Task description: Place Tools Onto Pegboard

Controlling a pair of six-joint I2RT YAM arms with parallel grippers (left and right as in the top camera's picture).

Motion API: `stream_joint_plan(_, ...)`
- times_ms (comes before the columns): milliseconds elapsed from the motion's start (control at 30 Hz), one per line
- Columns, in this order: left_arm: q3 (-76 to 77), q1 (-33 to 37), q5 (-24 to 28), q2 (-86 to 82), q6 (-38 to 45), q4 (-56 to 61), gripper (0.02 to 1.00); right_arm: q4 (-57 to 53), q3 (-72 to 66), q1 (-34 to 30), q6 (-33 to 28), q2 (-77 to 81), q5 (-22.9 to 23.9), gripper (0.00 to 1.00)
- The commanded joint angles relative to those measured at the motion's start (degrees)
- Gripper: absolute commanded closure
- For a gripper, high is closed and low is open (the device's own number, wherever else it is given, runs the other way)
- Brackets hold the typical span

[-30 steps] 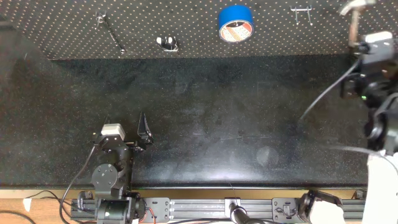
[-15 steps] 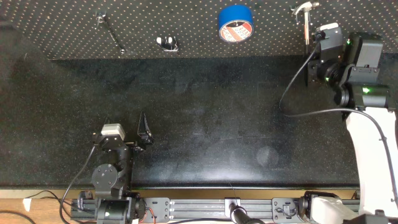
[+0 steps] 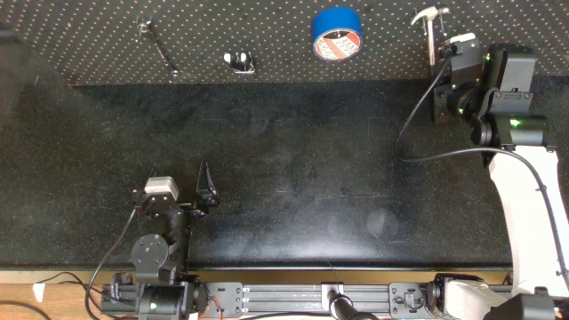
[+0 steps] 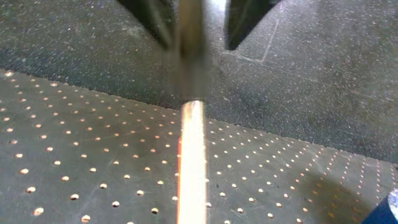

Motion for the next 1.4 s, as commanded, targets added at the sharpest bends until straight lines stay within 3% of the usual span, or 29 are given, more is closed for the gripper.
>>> stream_joint_plan(33,-0.09,0.24,0.20,-0.44,0.72,-0.50,0.023,-0.85,-1.90,0.17,0.15,-2.95,0.28,0.009)
stream_joint_plan(167,-0.09,0.24,0.20,-0.44,0.72,-0.48,0.023,1.81,-13.64,0.17,0.15,-14.84,3.23,0.007)
stream_joint_plan(267,-0.09,0.24,0.20,-0.44,0.72,-0.50,0.023,15.02,-31.15,0.24,1.03,-28.52,2.64,0.005)
stream_joint_plan(400,-0.09,0.24,0.20,-0.44,0.72,-0.48,0.023,36.15,-50.34,0.24,7.69,-46.03,2.69,0.005)
stream_joint_plan(467,-0.09,0.24,0.20,-0.44,0.72,-0.48,0.020,43.15,-59.32,0.24,14.14,-56.50,2.69,0.003)
stream_joint_plan(533,-0.09,0.24,0.20,-0.44,0.72,-0.50,0.025,42.62,-63.17,0.24,19.04,-63.21,2.69,0.003)
stream_joint_plan(633,-0.09,0.24,0.20,-0.44,0.70,-0.50,0.020,40.72,-63.10,1.57,19.02,-66.95,3.10,0.003)
stream_joint_plan(767,-0.09,0.24,0.20,-0.44,0.72,-0.48,0.023,26.82,-63.10,2.34,19.04,-76.67,3.26,0.003)
stream_joint_plan(867,-0.09,0.24,0.20,-0.44,0.72,-0.48,0.023,27.10,-63.10,2.32,16.13,-79.21,3.30,0.003)
stream_joint_plan(1400,-0.09,0.24,0.20,-0.44,0.72,-0.48,0.023,27.32,-63.10,2.32,16.20,-79.17,3.30,0.001)
